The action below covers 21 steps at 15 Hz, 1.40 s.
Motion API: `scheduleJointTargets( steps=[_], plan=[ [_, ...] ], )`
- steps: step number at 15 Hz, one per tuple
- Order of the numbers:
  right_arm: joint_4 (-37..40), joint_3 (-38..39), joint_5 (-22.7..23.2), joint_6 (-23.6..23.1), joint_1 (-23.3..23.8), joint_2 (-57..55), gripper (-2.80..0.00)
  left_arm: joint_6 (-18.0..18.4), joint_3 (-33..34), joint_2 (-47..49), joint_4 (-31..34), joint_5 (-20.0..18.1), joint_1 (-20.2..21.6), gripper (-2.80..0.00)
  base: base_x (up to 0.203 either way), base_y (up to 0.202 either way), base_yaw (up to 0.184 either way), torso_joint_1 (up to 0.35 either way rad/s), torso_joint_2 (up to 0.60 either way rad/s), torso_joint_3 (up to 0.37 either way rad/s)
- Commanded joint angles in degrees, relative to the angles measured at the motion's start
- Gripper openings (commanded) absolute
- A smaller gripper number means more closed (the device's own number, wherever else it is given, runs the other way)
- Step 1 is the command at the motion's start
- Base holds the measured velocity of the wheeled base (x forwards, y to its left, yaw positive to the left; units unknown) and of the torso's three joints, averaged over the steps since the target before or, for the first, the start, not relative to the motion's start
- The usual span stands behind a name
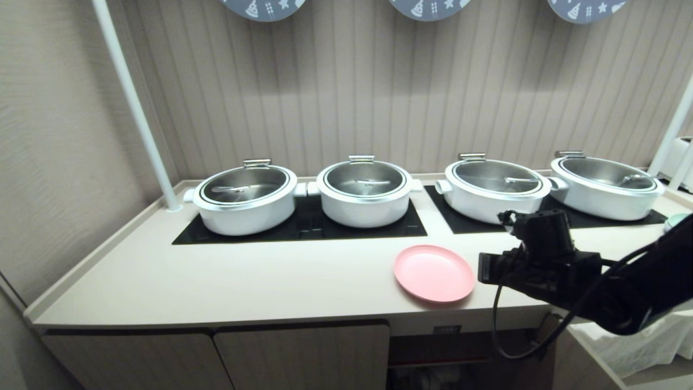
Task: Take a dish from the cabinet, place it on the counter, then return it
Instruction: Pick up the plate from the table
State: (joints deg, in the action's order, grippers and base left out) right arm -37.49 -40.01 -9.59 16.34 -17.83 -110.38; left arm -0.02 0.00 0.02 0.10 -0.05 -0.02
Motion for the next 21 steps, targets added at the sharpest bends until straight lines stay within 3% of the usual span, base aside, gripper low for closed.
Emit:
scheduleJointTargets(
  steps=[1, 7, 10, 15, 18, 21],
  plan=[
    [-0.2, 3.8, -1.3, 0.1, -1.3, 6.4, -2.8, 0.0, 0.0, 0.0, 0.0, 0.0, 0.0, -2.8, 0.0, 0.0, 0.0, 0.0, 0.0, 0.0],
    [-3.6, 22.7, -5.1, -1.5, -0.2, 25.5, -2.8, 0.0, 0.0, 0.0, 0.0, 0.0, 0.0, -2.8, 0.0, 0.0, 0.0, 0.0, 0.0, 0.0],
    [-9.3, 30.8, -5.3, -6.1, 10.3, 32.4, -2.8, -0.1, 0.0, 0.0, 0.0, 0.0, 0.0, -2.8, 0.0, 0.0, 0.0, 0.0, 0.0, 0.0],
    [-11.0, 39.1, -5.1, -10.0, 20.7, 49.3, -2.8, 0.0, 0.0, 0.0, 0.0, 0.0, 0.0, -2.8, 0.0, 0.0, 0.0, 0.0, 0.0, 0.0],
    [-3.2, 39.6, -4.6, -12.4, 22.0, 62.6, -2.8, -0.1, 0.0, 0.0, 0.0, 0.0, 0.0, -2.8, 0.0, 0.0, 0.0, 0.0, 0.0, 0.0],
    [12.7, 38.4, -0.7, -14.5, 22.3, 77.0, -2.8, 0.0, 0.0, 0.0, 0.0, 0.0, 0.0, -2.8, 0.0, 0.0, 0.0, 0.0, 0.0, 0.0]
  ],
)
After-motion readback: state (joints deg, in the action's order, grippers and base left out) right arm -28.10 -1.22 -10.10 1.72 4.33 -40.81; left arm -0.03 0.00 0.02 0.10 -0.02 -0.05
